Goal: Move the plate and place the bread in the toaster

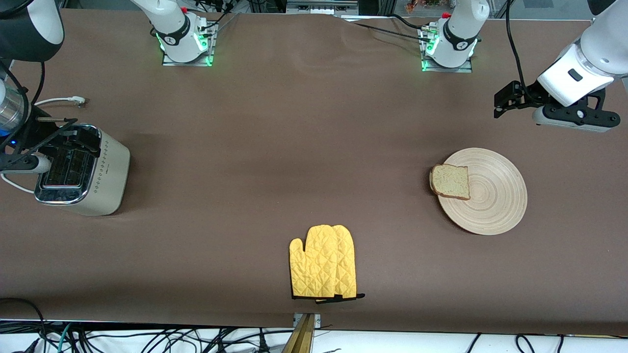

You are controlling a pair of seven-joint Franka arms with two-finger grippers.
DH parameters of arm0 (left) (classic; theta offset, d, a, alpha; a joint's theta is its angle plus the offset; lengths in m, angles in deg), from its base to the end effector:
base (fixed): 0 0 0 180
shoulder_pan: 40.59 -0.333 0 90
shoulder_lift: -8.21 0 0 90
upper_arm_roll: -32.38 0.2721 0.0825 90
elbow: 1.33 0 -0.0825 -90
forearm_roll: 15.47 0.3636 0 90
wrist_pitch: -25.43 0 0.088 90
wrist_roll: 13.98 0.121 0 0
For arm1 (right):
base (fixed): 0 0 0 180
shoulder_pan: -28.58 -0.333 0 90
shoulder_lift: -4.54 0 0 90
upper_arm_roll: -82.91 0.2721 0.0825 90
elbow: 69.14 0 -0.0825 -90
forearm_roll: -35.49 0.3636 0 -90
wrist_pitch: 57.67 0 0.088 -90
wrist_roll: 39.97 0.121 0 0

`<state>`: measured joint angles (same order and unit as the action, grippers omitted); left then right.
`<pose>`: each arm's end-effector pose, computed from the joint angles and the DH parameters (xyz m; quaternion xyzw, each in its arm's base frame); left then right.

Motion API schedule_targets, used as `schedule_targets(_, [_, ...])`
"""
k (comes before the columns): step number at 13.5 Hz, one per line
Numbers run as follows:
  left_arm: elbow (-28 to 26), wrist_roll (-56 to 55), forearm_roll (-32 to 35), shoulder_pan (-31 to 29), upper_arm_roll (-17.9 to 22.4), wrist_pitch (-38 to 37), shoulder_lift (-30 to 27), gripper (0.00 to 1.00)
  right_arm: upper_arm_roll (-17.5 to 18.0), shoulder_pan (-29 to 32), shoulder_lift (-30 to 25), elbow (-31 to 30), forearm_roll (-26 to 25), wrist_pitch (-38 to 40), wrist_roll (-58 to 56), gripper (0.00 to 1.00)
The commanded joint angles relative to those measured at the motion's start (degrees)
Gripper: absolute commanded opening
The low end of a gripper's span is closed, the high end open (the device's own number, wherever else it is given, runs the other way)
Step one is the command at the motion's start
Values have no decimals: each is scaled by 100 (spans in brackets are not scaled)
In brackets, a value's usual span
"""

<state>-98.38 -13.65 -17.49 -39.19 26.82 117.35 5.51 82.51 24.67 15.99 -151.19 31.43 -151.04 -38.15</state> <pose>0.5168 -0.0682 0.5387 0.9977 -0.0625 -0.0222 0.0141 0.5899 0.0283 0.5226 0.9992 0.0169 0.0005 0.0361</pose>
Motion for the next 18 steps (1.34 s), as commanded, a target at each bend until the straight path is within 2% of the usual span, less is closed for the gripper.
schedule_targets(1, [142, -25, 167, 45, 3, -52, 69, 100, 14, 14, -29, -13, -7, -6, 37, 100])
schedule_targets(18, [142, 1, 158, 9, 12, -87, 139, 100, 5, 23, 6, -4, -16, -14, 55, 100])
